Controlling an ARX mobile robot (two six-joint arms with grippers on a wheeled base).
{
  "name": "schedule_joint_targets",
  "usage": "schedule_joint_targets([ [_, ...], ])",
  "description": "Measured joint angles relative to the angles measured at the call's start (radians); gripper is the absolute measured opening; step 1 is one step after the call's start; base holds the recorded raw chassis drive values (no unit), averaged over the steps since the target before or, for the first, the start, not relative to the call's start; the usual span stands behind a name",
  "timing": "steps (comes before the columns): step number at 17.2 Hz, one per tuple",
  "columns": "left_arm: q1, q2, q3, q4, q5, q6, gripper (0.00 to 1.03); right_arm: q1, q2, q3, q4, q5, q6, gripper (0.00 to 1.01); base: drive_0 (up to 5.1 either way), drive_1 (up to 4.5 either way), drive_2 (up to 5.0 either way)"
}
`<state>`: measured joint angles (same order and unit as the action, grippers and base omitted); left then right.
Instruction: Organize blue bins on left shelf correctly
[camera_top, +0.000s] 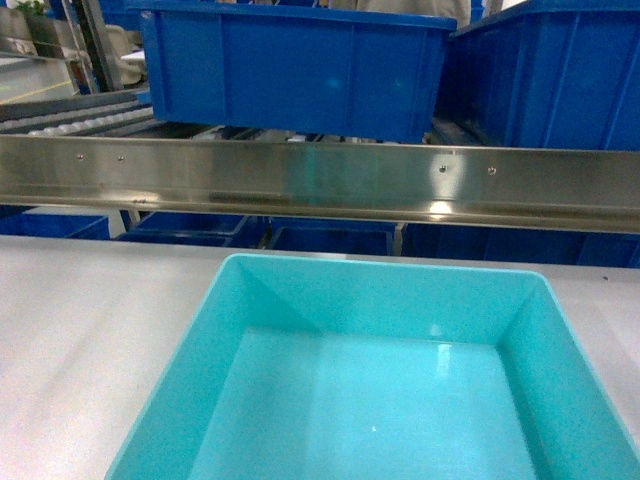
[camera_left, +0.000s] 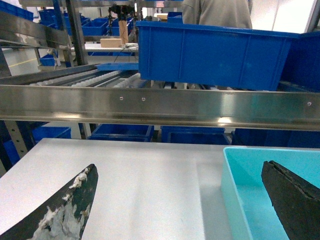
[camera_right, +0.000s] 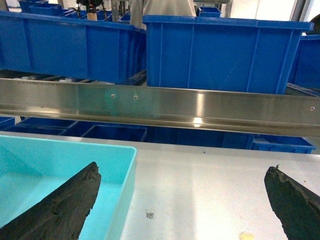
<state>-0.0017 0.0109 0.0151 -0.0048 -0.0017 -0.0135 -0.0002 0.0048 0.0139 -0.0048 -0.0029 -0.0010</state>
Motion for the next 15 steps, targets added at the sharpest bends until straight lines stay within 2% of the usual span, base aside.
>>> schedule_joint_targets([
  [1,0.0,0.0,0.0,0.0,0.001,0.0,0.98,0.0,0.0,0.0,0.004,0.0,0.0,0.98,0.0,0.0,0.0],
  [2,-0.014,-0.005,0.0,-0.003,-0.005,0.008,0.98,0.0,0.017,-0.001,0.033,-0.028,0.006,0.98,0.0,0.0,0.0],
  [4,-0.082,0.002,0.0,-0.003,-0.061,0.019,0.98,0.003,0.087,-0.002,0.118,-0.057,-0.001,0.98,0.0,0.0,0.0],
  [5,-0.127,0.015,0.0,0.034,-0.103,0.023,0.98,0.008,0.15,-0.002,0.171,-0.082,-0.005,0.98,0.0,0.0,0.0],
  [7,-0.206,0.112,0.0,0.114,-0.177,0.037,0.98,0.027,0.331,-0.002,0.321,-0.089,-0.027,0.98,0.0,0.0,0.0],
  [9,-0.289,0.327,0.0,0.278,-0.211,0.044,0.98,0.094,0.626,0.002,0.512,-0.064,-0.047,0.98,0.0,0.0,0.0],
  [10,-0.302,0.464,0.0,0.382,-0.204,0.045,0.98,0.132,0.771,0.017,0.599,-0.048,-0.068,0.98,0.0,0.0,0.0],
  [12,-0.295,0.711,0.007,0.521,-0.196,0.048,0.98,0.165,0.986,0.091,0.685,-0.034,-0.081,0.98,0.0,0.0,0.0],
  [14,-0.267,0.943,0.076,0.597,-0.163,0.048,0.98,0.189,1.154,0.169,0.708,-0.024,-0.101,0.98,0.0,0.0,0.0],
  [15,-0.252,1.021,0.119,0.601,-0.13,0.045,0.98,0.198,1.221,0.203,0.676,-0.023,-0.109,0.98,0.0,0.0,0.0],
])
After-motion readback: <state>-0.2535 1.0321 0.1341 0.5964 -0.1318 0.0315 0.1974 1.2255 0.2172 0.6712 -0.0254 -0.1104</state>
